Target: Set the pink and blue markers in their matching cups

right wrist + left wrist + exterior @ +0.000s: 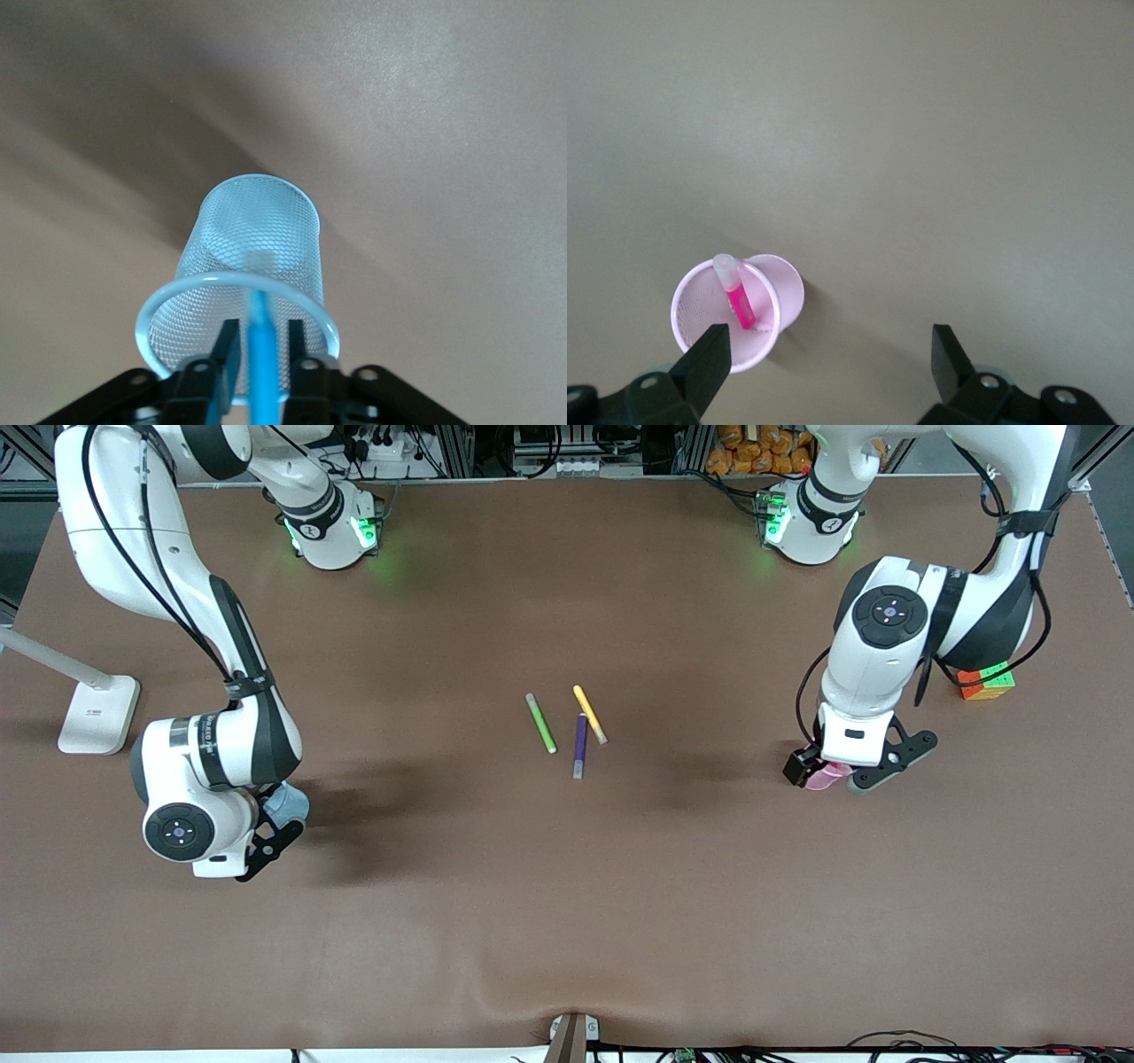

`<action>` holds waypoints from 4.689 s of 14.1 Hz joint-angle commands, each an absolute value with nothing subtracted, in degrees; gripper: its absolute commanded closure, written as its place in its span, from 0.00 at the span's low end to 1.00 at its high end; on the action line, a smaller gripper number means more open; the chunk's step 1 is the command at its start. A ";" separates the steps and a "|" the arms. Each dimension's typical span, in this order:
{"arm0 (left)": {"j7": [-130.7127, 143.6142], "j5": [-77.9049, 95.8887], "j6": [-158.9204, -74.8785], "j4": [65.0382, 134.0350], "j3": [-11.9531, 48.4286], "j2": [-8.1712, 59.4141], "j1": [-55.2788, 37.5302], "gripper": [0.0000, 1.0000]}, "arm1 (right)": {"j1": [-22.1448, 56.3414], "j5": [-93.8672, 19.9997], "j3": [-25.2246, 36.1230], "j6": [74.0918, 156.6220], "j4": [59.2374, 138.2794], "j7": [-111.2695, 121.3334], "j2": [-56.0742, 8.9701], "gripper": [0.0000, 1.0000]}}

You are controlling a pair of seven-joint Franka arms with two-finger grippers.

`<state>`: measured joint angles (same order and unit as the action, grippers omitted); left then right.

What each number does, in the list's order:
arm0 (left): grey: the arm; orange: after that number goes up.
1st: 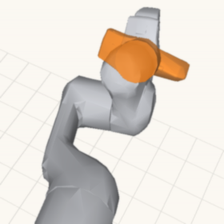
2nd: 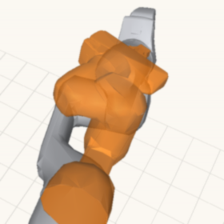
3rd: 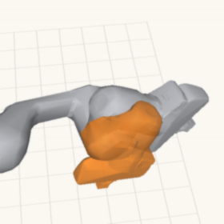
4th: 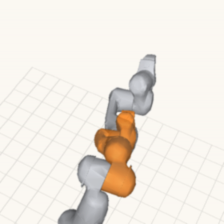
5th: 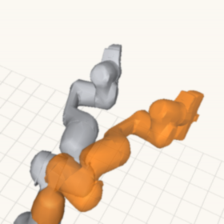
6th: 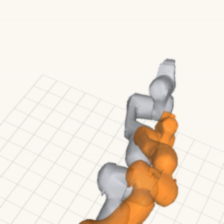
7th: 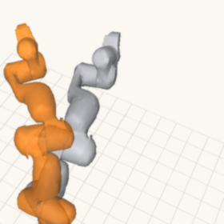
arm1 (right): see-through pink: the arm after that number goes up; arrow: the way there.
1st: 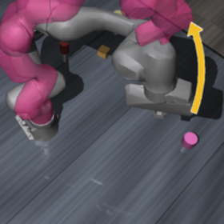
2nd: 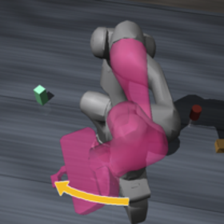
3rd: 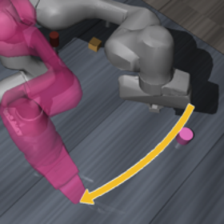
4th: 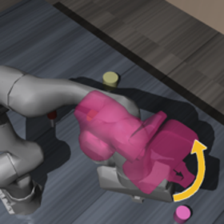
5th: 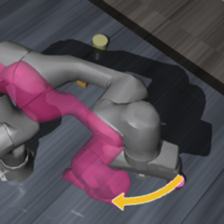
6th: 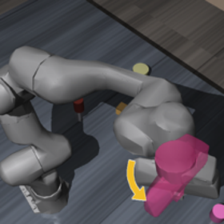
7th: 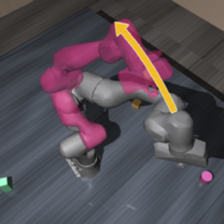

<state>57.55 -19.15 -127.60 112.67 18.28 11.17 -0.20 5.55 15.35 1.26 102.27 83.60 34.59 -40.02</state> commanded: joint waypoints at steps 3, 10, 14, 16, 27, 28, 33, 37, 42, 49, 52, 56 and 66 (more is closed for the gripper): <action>45.73 -11.26 -115.16 102.06 18.63 12.39 0.44 0.00 | 5.36 15.56 0.88 102.30 83.50 33.66 -40.17 0.55; 27.89 -8.00 -94.94 86.50 17.58 11.60 2.28 0.00 | 5.18 15.47 0.79 99.15 82.62 34.28 -38.94 0.46; 20.32 -5.54 -87.64 81.22 18.10 9.93 7.72 0.00 | 5.01 12.05 0.79 94.84 82.09 34.28 -34.90 0.11; 18.29 -5.63 -86.40 80.25 18.11 9.23 8.43 0.00 | 5.01 11.60 0.70 94.57 82.09 35.15 -31.83 0.00; -2.37 -1.41 -79.71 86.03 -2.99 -3.77 -2.64 0.00 | 3.17 4.13 4.13 89.74 81.65 28.83 -14.87 0.00; -2.37 -1.49 -79.80 86.57 -2.99 -4.04 -2.64 0.00 | 2.47 4.13 4.13 89.04 81.65 28.48 -13.55 0.00; -2.20 -2.28 -81.30 90.08 -2.81 -7.12 -2.99 0.00 | 2.29 4.75 4.04 82.80 82.18 22.69 -6.60 0.00; -1.50 -2.29 -84.28 94.39 -2.90 -10.11 -3.25 0.00 | 1.15 0.38 3.87 81.74 83.66 14.98 -2.82 0.00; -1.05 -2.55 -84.37 93.69 -2.81 -9.14 -3.60 0.00 | -0.88 -3.95 3.60 86.56 91.12 8.88 3.15 0.00; 3.08 -1.67 -84.46 94.48 -2.11 -9.76 -5.45 0.00 | -0.26 -3.25 3.60 91.14 98.78 8.88 9.66 0.00; 2.64 -1.67 -84.46 94.57 -1.49 -9.58 -6.06 0.00 | -0.17 -3.08 3.78 90.79 99.32 9.05 10.55 0.00; 3.33 -1.67 -83.94 94.39 -1.41 -9.49 -6.50 0.00 | 0.00 -2.73 3.96 89.38 98.53 10.02 10.11 0.00; 3.52 -1.67 -84.02 93.25 -1.49 -9.14 -6.59 0.00 | -0.70 -0.80 6.50 88.86 96.77 17.14 9.84 0.00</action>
<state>2.55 -2.14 -83.75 93.37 -1.33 -8.46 -6.18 -0.27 -1.97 6.91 89.47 96.80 16.45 8.92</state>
